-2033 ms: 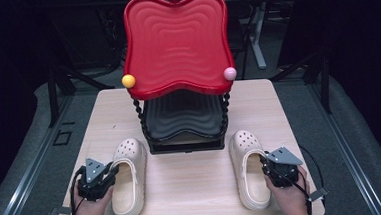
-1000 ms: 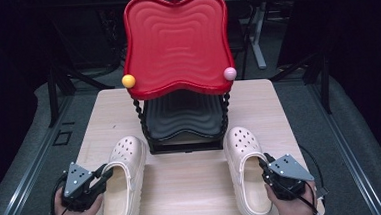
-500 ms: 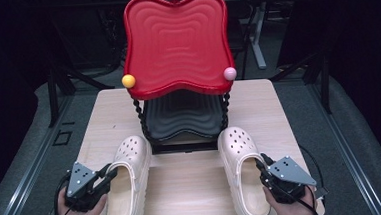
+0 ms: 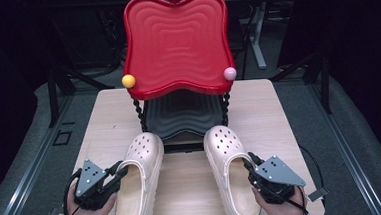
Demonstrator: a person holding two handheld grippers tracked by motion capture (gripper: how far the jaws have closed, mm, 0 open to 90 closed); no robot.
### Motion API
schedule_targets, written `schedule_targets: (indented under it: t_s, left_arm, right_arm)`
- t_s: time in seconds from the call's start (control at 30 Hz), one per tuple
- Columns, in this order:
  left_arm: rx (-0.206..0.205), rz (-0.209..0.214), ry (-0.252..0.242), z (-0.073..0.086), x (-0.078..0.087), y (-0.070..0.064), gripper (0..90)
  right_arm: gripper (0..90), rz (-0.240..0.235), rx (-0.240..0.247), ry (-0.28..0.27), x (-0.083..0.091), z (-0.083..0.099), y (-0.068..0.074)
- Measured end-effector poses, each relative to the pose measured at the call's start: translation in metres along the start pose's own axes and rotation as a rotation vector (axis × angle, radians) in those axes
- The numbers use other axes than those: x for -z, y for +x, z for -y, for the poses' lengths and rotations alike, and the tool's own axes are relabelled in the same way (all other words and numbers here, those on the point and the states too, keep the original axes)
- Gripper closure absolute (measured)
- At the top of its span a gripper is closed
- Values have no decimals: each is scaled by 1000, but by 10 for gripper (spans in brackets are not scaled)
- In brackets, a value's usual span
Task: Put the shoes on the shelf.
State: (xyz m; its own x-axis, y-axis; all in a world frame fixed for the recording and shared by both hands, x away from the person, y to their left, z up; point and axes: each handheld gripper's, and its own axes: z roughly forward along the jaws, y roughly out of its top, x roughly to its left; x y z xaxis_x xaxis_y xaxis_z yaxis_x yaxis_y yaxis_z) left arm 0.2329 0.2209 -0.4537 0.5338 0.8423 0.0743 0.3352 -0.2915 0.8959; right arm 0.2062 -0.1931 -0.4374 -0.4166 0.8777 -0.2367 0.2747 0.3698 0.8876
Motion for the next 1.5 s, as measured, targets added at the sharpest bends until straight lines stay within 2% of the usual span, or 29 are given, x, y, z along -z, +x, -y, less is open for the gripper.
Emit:
schedule_targets:
  t_s: [0.2, 0.43, 0.73, 1.03, 1.23, 1.4, 1.5]
  left_arm:
    - [-19, 11, -8, -10, -8, -5, 759]
    - [-49, 4, -19, -24, -21, -12, 759]
    - [-57, -6, -37, -39, -39, -18, 759]
    - [-54, -20, -46, -51, -55, -15, 760]
    - [-50, -28, -47, -57, -66, -14, 760]
    - [-105, -76, -38, -59, -76, -20, 762]
    - [-105, -83, -32, -60, -81, -20, 762]
  right_arm:
    - [764, -13, 18, -11, -8, -9, 6]
    - [765, -17, 34, -8, -23, -17, 11]
    - [764, -13, 44, -3, -42, -30, 11]
    - [765, 0, 48, 0, -63, -42, 7]
    - [765, 19, 58, 6, -75, -46, 11]
    - [764, 38, 60, 7, -86, -48, 14]
    - [764, 47, 57, 11, -94, -51, 14]
